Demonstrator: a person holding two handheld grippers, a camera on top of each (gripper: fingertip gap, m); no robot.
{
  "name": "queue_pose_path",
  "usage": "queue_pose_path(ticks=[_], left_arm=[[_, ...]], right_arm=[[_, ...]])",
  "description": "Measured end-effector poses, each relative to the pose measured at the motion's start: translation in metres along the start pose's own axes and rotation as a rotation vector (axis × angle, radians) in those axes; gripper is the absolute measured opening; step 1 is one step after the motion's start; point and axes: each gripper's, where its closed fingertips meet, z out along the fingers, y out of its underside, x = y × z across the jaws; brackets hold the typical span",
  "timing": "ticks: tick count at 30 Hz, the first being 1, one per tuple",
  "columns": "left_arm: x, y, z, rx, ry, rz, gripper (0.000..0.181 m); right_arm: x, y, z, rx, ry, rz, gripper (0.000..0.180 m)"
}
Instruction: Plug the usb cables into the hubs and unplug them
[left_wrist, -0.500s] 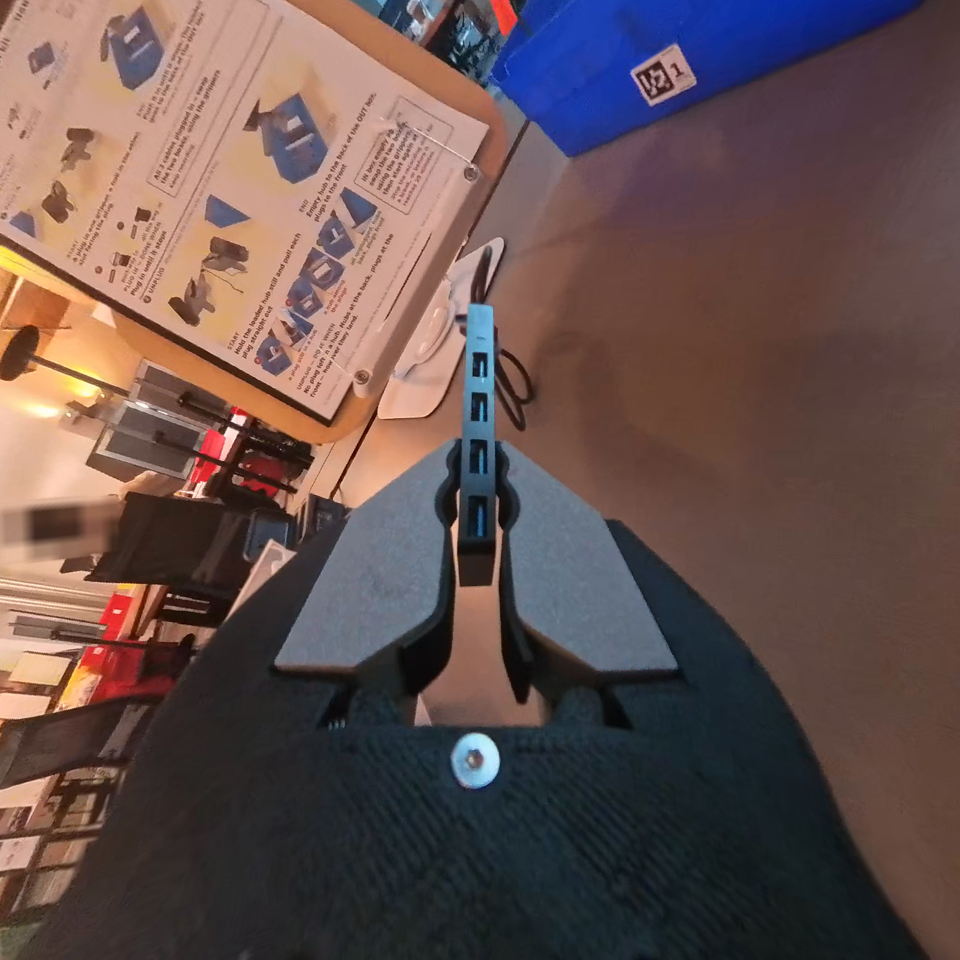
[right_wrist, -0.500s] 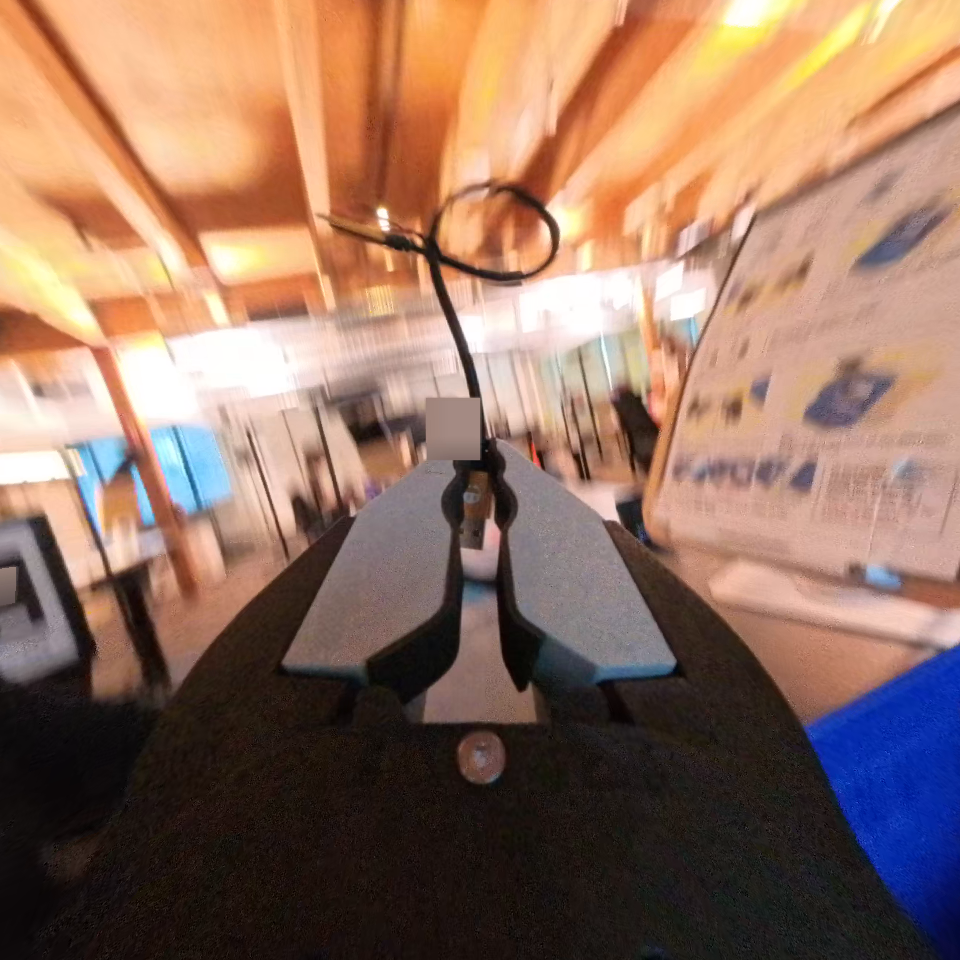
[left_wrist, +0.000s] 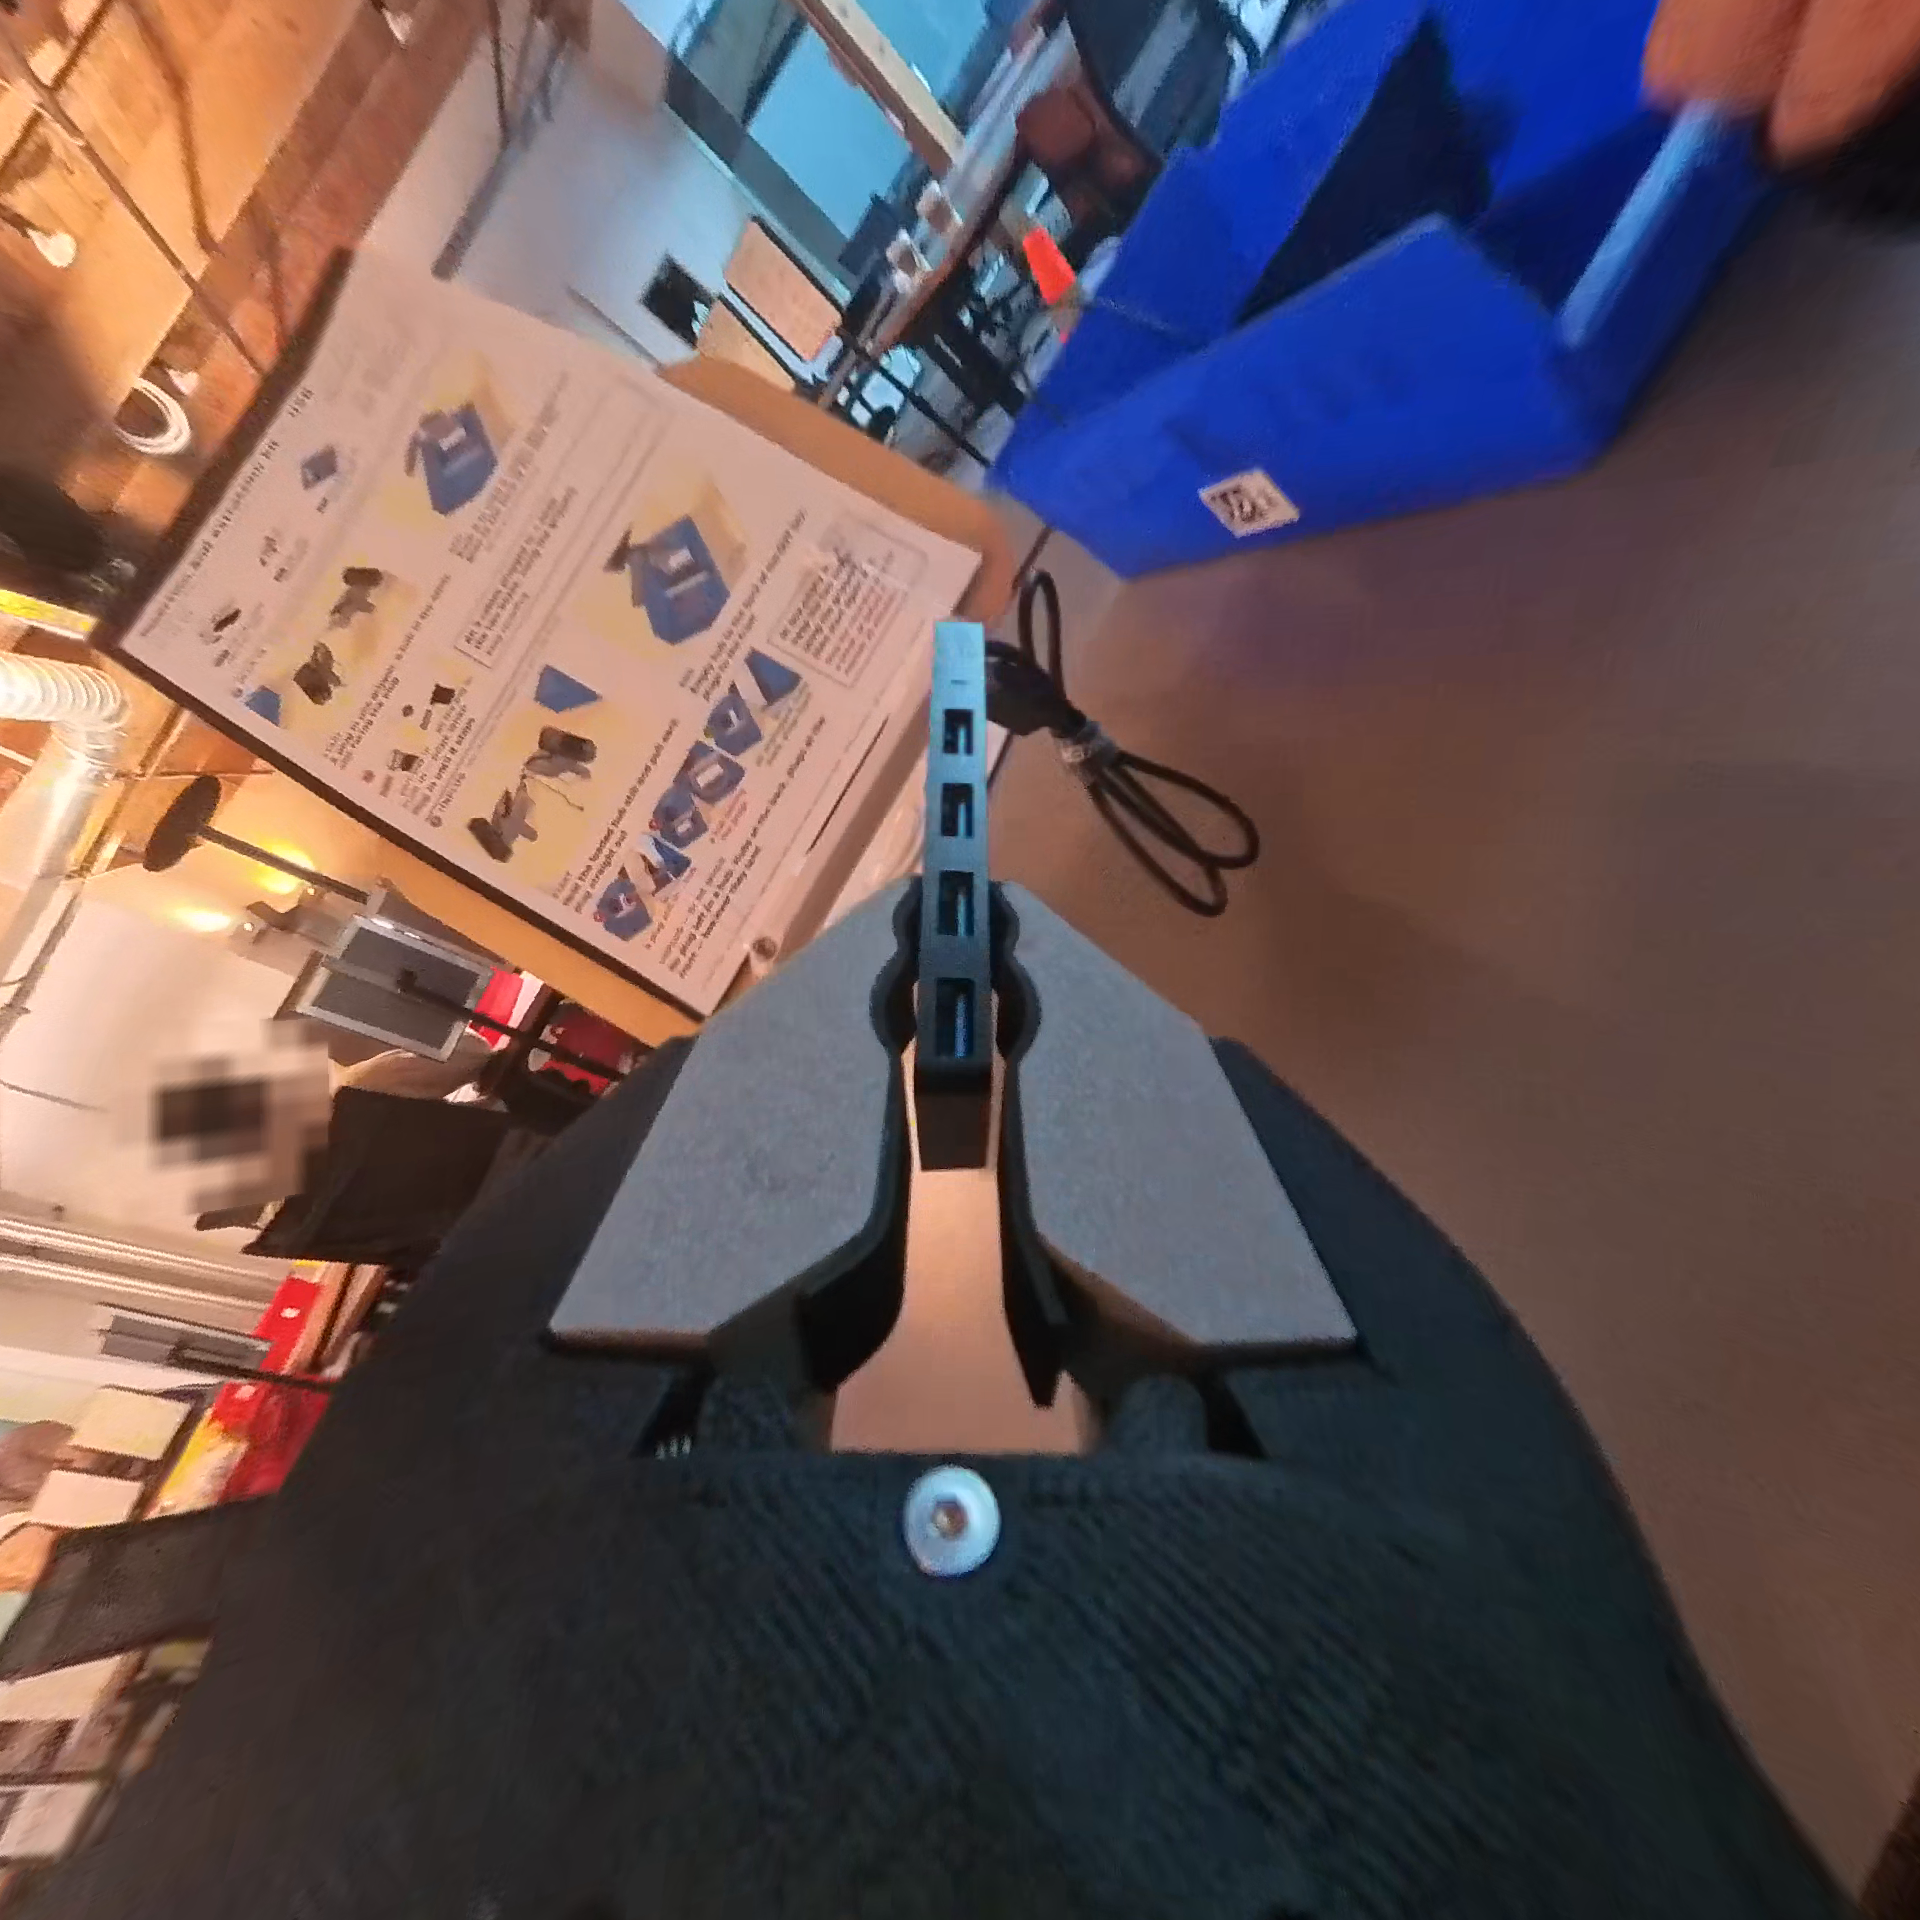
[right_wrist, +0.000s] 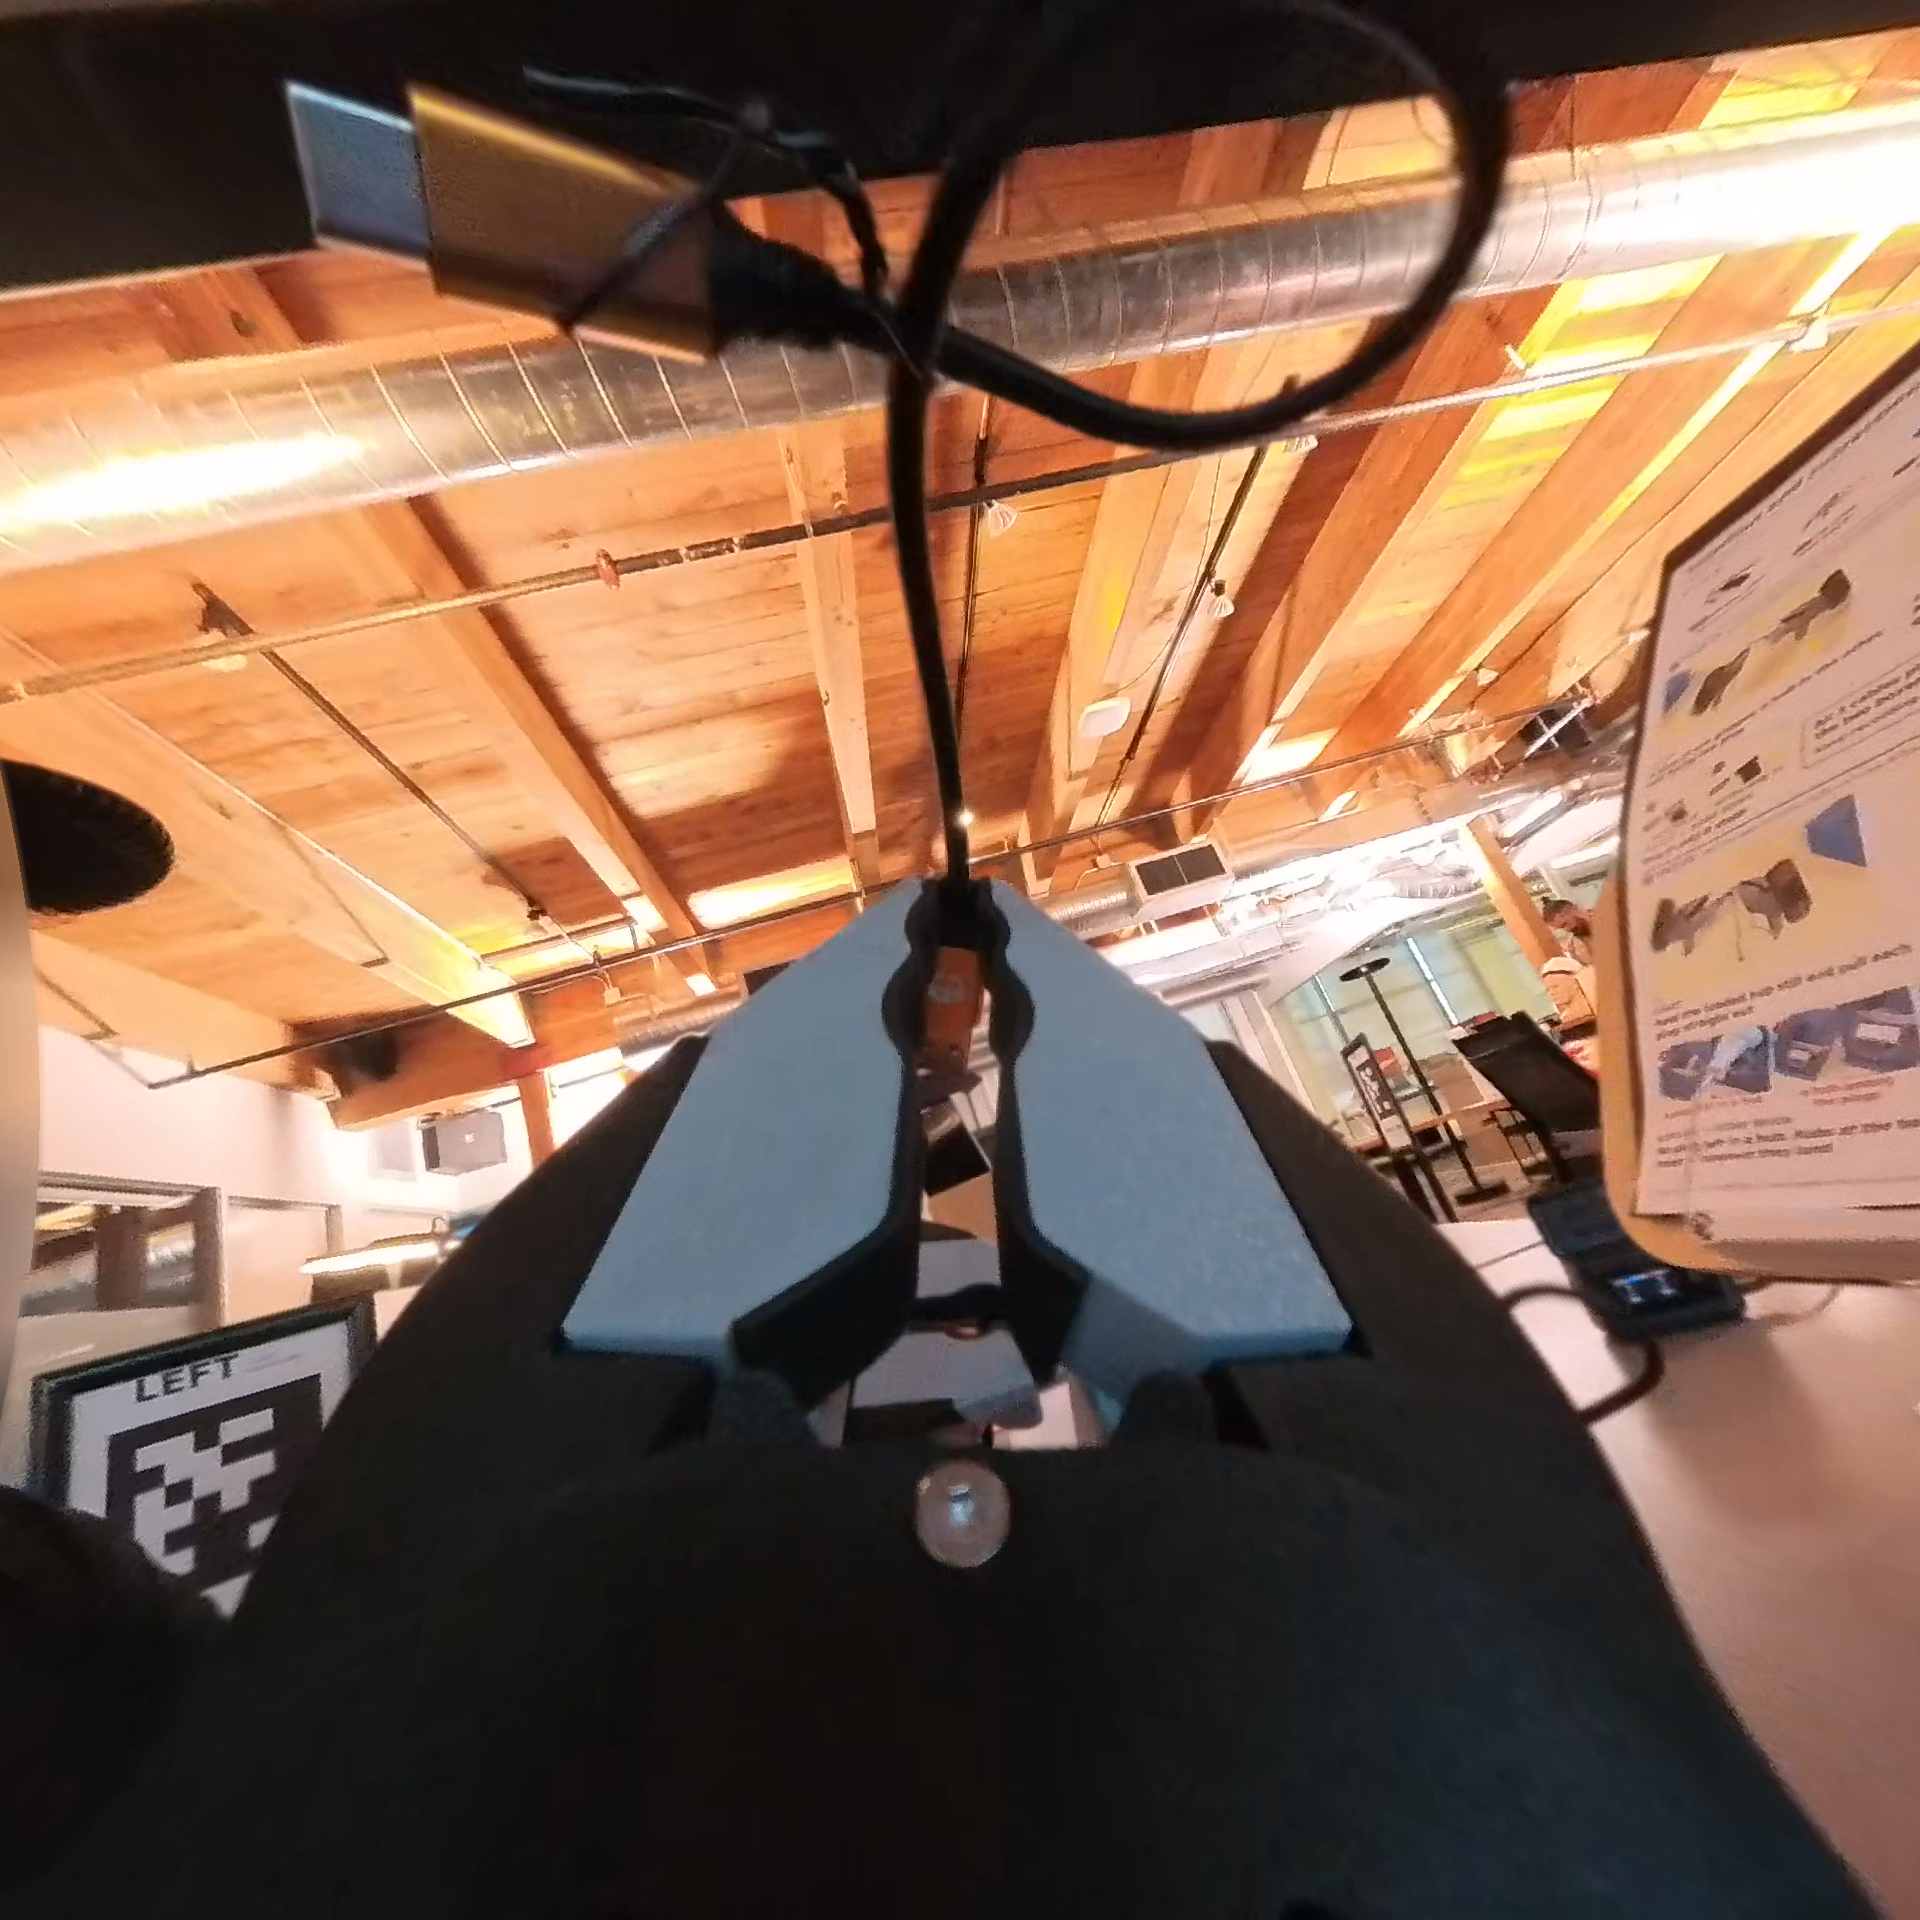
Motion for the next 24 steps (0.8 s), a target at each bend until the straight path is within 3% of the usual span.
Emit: queue_pose_path(ticks=[6, 13, 24], left_arm=[[-0.01, -0.026, -0.013, 0.044, -0.067, -0.059, 0.007], [0.0, -0.027, -0.014, 0.011, -0.016, -0.058, 0.008], [0.003, -0.028, -0.014, -0.011, 0.006, -0.051, 0.008]], right_arm=[[0.002, 0.056, 0.021, -0.047, 0.067, -0.041, 0.003], [-0.031, 0.095, 0.046, -0.154, 0.003, -0.306, 0.004], [-0.017, 0.116, 0.038, -0.322, 0.109, -0.61, 0.003]])
